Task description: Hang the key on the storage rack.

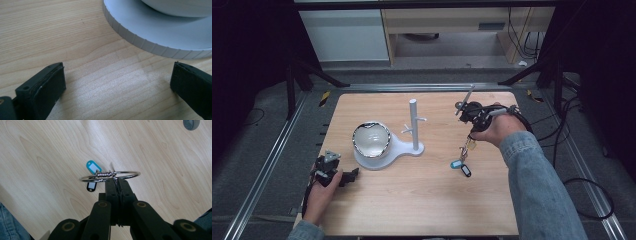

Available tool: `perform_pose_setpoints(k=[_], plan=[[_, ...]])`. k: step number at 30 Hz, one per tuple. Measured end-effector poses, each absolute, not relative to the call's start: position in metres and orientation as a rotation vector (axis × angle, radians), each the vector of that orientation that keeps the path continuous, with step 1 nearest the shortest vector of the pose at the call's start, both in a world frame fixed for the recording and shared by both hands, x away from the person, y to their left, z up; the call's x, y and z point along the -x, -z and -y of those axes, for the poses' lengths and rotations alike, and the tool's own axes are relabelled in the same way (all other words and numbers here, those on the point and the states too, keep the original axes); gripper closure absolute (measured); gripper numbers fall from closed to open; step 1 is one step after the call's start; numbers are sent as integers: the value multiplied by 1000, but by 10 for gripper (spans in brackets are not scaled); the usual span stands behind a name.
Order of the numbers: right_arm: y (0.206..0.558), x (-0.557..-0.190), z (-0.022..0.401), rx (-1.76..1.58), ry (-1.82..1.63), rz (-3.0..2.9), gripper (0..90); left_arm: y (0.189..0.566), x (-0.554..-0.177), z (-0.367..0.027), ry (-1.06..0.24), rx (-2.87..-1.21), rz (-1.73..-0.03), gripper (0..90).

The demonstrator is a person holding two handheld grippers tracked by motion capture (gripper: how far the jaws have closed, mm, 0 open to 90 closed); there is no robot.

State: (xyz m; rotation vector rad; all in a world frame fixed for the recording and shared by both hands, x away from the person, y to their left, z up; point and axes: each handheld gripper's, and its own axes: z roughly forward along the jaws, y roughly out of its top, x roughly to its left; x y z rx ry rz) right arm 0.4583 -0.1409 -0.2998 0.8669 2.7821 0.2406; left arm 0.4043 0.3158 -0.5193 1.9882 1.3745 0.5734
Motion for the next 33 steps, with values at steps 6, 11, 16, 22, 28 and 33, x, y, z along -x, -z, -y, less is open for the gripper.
perform_pose_setpoints(k=[6, 11, 16, 22, 28, 33], plan=[[292, -461, 132, -855, -238, -2778, 887, 519, -404, -316, -573, -1987, -1375, 0], [288, -464, 126, -833, -242, -2777, 887, 519, -404, -316, -573, -1988, -1375, 0], [284, -466, 121, -825, -251, -2770, 887, 519, -404, -316, -573, -1987, -1375, 0], [278, -469, 116, -798, -248, -2769, 887, 519, -404, -316, -573, -1986, -1375, 0], [273, -471, 112, -786, -250, -2764, 887, 519, -404, -316, -574, -1986, -1375, 0], [268, -472, 106, -778, -249, -2767, 888, 519, -404, -316, -574, -1990, -1374, 0]])
